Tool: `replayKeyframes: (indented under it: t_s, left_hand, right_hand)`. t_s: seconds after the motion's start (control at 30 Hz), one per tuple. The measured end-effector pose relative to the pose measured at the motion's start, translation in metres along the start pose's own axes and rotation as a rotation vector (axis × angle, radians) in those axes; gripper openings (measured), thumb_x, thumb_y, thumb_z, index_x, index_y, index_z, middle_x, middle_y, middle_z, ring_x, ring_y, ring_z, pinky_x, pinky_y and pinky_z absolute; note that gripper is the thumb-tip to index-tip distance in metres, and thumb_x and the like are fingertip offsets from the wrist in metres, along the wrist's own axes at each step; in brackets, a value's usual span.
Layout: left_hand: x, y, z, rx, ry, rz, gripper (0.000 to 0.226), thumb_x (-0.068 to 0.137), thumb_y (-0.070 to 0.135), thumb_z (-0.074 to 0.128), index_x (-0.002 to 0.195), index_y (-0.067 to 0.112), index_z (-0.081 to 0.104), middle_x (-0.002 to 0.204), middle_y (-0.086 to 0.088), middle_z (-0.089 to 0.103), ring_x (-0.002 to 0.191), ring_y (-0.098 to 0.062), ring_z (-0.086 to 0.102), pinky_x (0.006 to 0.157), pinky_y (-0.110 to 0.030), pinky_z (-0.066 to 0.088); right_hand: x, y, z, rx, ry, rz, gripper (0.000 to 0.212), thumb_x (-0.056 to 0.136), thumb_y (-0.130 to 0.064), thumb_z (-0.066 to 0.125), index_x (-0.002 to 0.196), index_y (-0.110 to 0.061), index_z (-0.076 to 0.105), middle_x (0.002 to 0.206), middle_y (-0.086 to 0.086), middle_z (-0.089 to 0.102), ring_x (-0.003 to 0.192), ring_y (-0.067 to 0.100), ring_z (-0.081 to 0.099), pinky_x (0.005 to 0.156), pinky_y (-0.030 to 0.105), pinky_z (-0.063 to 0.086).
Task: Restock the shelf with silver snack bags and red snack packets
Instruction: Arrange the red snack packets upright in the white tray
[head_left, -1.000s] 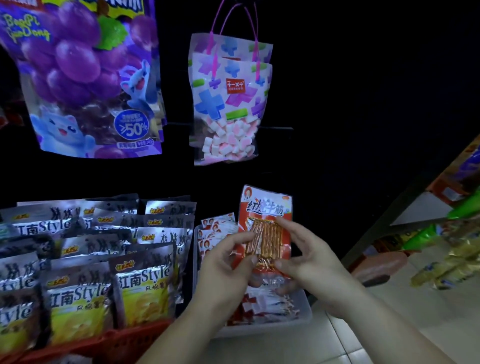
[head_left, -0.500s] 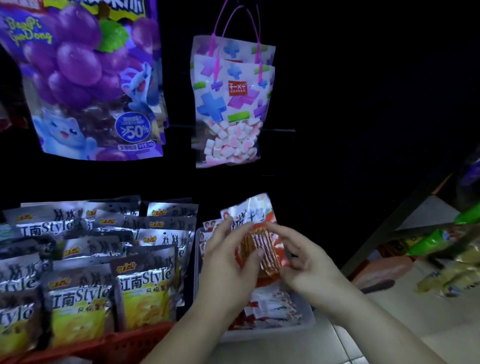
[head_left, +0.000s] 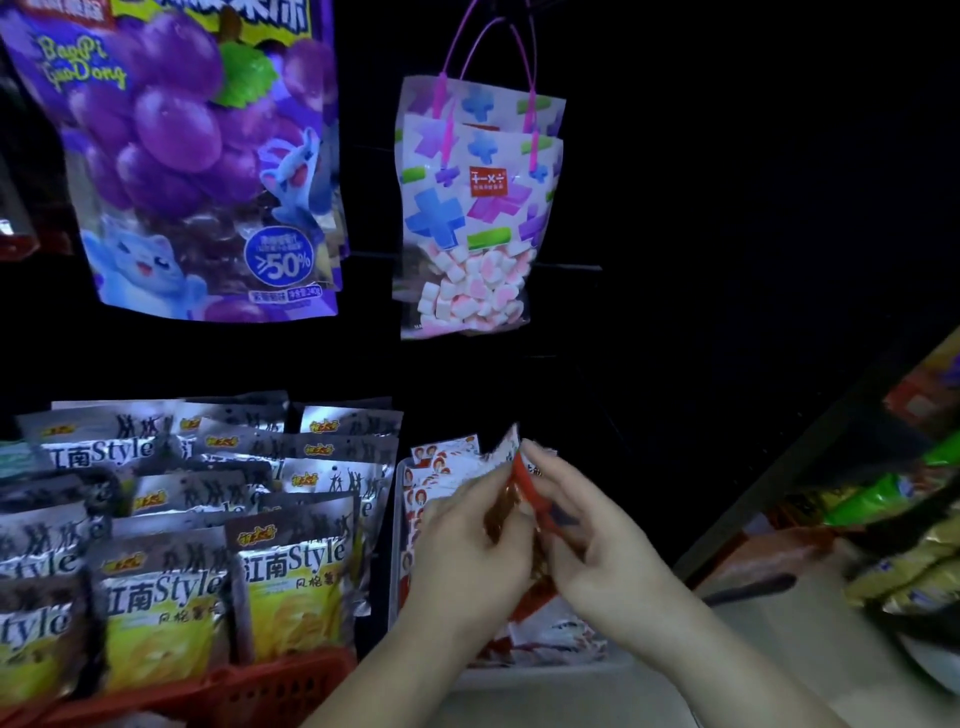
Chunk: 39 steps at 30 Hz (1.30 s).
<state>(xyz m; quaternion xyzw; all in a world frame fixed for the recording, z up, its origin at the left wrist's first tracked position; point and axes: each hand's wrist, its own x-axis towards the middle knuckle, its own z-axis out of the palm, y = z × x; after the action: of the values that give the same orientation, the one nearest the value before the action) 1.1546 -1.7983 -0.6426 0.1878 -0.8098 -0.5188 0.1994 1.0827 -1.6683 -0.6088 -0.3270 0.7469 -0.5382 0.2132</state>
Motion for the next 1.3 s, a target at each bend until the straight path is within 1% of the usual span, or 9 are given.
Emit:
replayKeyframes:
  t_s: [0.17,0.27,0.33,0.43,0.67,0.83,1.07,1.17,1.3]
  left_hand:
    - [0.004,0.004,-0.003,-0.526,0.064,-0.15,0.026,0.099,0.017,0.065,0.117,0.035,0.067,0.106,0.014,0.072,0.099,0.002,0.068,0.075,-0.012,0.054]
    - [0.004,0.002,-0.007,-0.526,0.072,-0.185,0.033,0.1,0.008,0.062,0.11,0.039,0.07,0.104,0.014,0.073,0.098,-0.013,0.069,0.082,-0.029,0.061]
    - [0.005,0.0,-0.008,-0.618,0.031,-0.213,0.039,0.1,0.006,0.062,0.116,0.041,0.068,0.103,0.004,0.075,0.098,-0.026,0.072,0.086,-0.042,0.062]
    - [0.002,-0.001,-0.006,-0.672,-0.012,-0.234,0.05,0.098,0.005,0.065,0.129,0.043,0.055,0.099,0.0,0.076,0.092,-0.019,0.071,0.079,-0.027,0.057]
    - [0.0,-0.007,-0.001,-0.626,-0.042,-0.217,0.021,0.088,0.005,0.078,0.099,0.021,0.071,0.101,-0.008,0.075,0.092,-0.025,0.073,0.08,-0.042,0.063]
    - [-0.004,-0.014,0.0,-0.626,-0.23,-0.262,0.055,0.085,0.003,0.08,0.123,0.041,0.068,0.122,-0.001,0.068,0.101,-0.023,0.074,0.081,-0.04,0.064]
    - [-0.007,-0.031,0.016,0.021,0.011,0.253,0.034,0.085,-0.005,0.065,0.084,0.029,0.061,0.1,0.017,0.063,0.09,-0.003,0.063,0.073,-0.029,0.054]
    - [-0.015,-0.042,0.03,0.379,0.024,0.59,0.023,0.078,0.006,0.06,0.082,0.028,0.054,0.123,0.016,0.061,0.101,-0.012,0.061,0.062,-0.032,0.053]
    - [-0.022,-0.06,0.048,0.451,-0.133,0.631,0.018,0.079,0.014,0.07,0.08,0.028,0.058,0.146,0.009,0.057,0.122,-0.014,0.057,0.067,-0.026,0.058]
  right_hand:
    - [0.001,-0.001,-0.005,0.151,-0.077,0.091,0.078,0.095,0.009,0.057,0.148,-0.046,0.044,0.133,-0.006,0.069,0.104,0.02,0.068,0.087,0.031,0.051]
    - [0.006,0.005,-0.017,0.051,0.274,0.065,0.061,0.095,-0.008,0.07,0.135,-0.052,0.056,0.129,-0.009,0.066,0.113,0.012,0.067,0.094,0.036,0.058]
    - [0.006,0.009,-0.017,0.103,0.28,0.091,0.06,0.092,-0.011,0.074,0.133,-0.052,0.058,0.127,-0.009,0.067,0.114,0.013,0.068,0.092,0.041,0.061]
    - [0.006,0.012,-0.017,0.116,0.25,0.068,0.06,0.09,0.003,0.073,0.129,-0.04,0.061,0.114,-0.003,0.076,0.105,0.018,0.073,0.091,0.04,0.06]
    - [0.01,0.016,-0.016,0.031,0.35,0.075,0.032,0.088,0.0,0.076,0.098,-0.031,0.075,0.096,-0.002,0.078,0.08,0.014,0.074,0.072,0.031,0.061]
    - [0.01,0.022,-0.023,0.065,0.394,0.14,0.032,0.1,-0.005,0.062,0.11,-0.033,0.075,0.088,-0.001,0.076,0.066,0.025,0.063,0.06,0.037,0.057]
    - [0.013,0.021,-0.033,0.204,0.446,0.229,0.024,0.098,-0.025,0.067,0.122,-0.029,0.069,0.089,-0.017,0.076,0.093,0.009,0.074,0.073,0.033,0.065]
    - [0.016,0.02,-0.03,0.411,0.388,0.311,0.043,0.091,-0.038,0.073,0.13,-0.027,0.061,0.105,0.0,0.078,0.089,0.024,0.078,0.066,0.04,0.063]
    - [0.032,0.037,-0.031,0.352,0.424,0.395,0.05,0.082,-0.015,0.085,0.126,-0.021,0.061,0.102,0.01,0.078,0.082,0.024,0.078,0.062,0.036,0.061]
